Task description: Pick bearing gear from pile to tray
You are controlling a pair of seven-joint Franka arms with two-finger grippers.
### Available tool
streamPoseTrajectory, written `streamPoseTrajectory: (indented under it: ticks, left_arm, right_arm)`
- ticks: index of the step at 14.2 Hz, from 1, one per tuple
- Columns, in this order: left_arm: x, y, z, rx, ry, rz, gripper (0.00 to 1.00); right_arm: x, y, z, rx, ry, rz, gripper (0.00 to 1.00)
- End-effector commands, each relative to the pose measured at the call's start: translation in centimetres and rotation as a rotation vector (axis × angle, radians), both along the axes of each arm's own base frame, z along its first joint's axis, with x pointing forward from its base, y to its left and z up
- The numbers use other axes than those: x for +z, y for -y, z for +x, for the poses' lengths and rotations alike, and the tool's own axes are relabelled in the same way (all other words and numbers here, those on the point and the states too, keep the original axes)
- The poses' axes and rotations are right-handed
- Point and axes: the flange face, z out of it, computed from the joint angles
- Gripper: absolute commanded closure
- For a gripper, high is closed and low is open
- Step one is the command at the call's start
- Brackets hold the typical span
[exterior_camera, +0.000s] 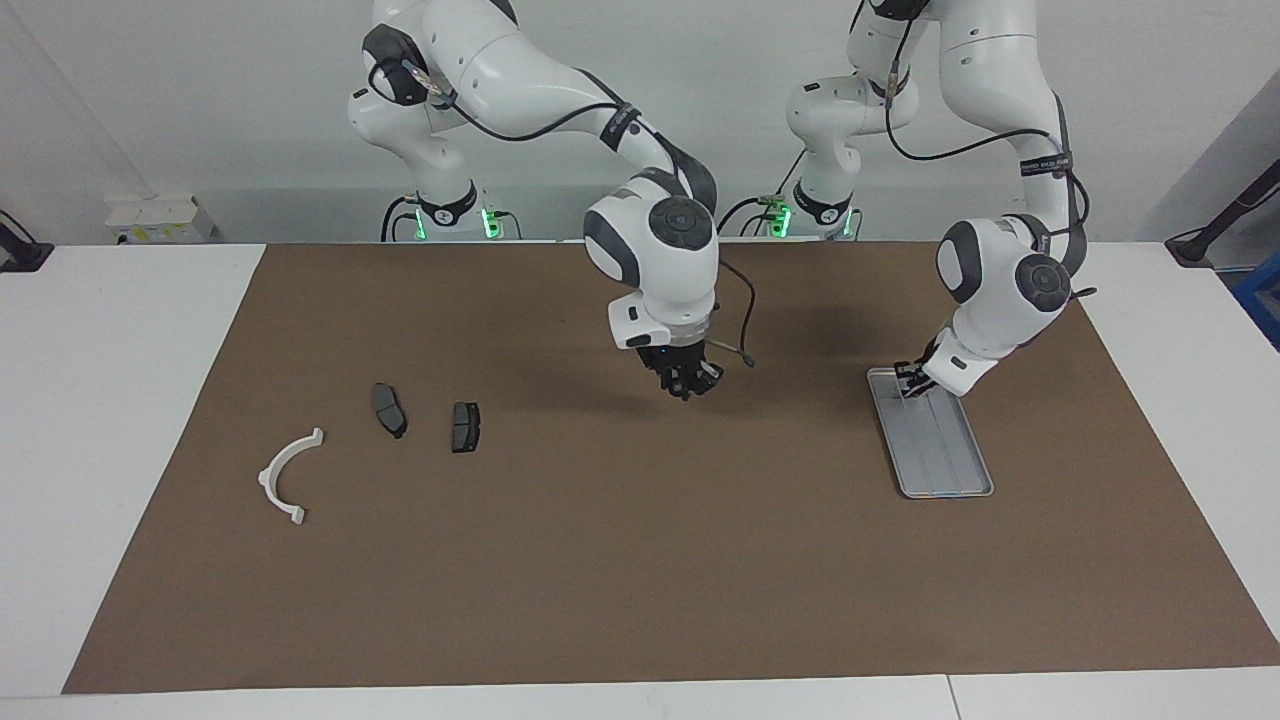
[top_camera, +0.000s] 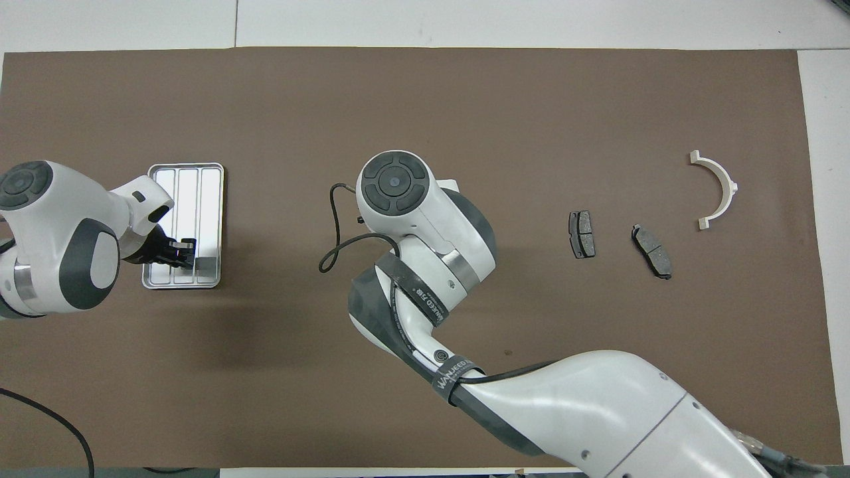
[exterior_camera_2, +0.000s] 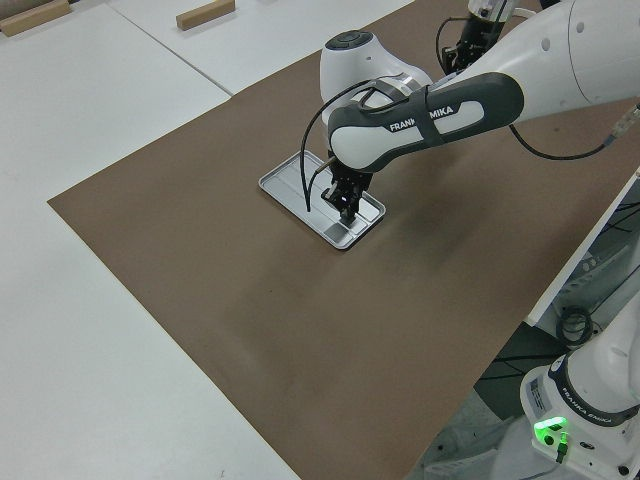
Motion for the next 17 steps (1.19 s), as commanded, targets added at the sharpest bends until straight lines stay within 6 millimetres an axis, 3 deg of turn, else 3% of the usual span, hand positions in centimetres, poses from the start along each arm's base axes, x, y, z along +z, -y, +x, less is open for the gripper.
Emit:
streamPoseTrajectory:
  ticks: [1,2,3,4,6,7,9,13,14,15,17]
  left_arm:
    - [0.2,-0.3,-1.1,-0.016,0.03,0.013,1.0]
    - [0.2,-0.3,-1.0,-0.016,0.038,0.013,0.98]
    - [0.1,-0.3,-1.1,-0.01,0.037,0.014,0.74]
    - [0.2,-0.3,-0.9,-0.007,0.04,0.014,0.31]
    - [0.7,-0.3,-0.7,0.004,0.039,0.016,0.06]
    - [1.1,0.0,-0.5,0.026,0.042,0.02,0.0]
    - [2.9,1.3,0.6,0.116,0.039,0.034,0.0]
    - [4.0,6.6,1.4,0.229,0.055,0.052,0.0]
    - [4.4,8.1,1.5,0.277,0.067,0.058,0.0]
    - [4.4,9.1,1.5,0.308,0.07,0.062,0.0]
    - [4.6,10.9,1.5,0.35,0.091,0.059,0.0]
  right_arm:
    - [-1.9,0.0,0.8,-0.013,0.034,0.003,1.0]
    - [-2.5,-0.1,1.0,-0.013,0.041,0.013,1.0]
    - [-2.7,0.0,1.2,-0.017,0.051,0.022,1.0]
    - [-2.9,0.0,1.2,-0.016,0.056,0.027,1.0]
    - [-3.1,0.0,1.1,-0.016,0.055,0.027,1.0]
    - [-3.2,-0.1,1.0,-0.017,0.054,0.027,1.0]
    - [-4.5,-0.2,0.3,-0.009,0.059,0.035,1.0]
    - [-5.2,0.3,0.2,-0.011,0.057,0.032,1.0]
    - [-4.8,0.6,0.5,-0.017,0.058,0.032,0.4]
    - [-4.1,0.7,0.7,-0.016,0.062,0.027,0.0]
    - [-3.0,1.3,1.9,-0.014,0.064,0.006,0.0]
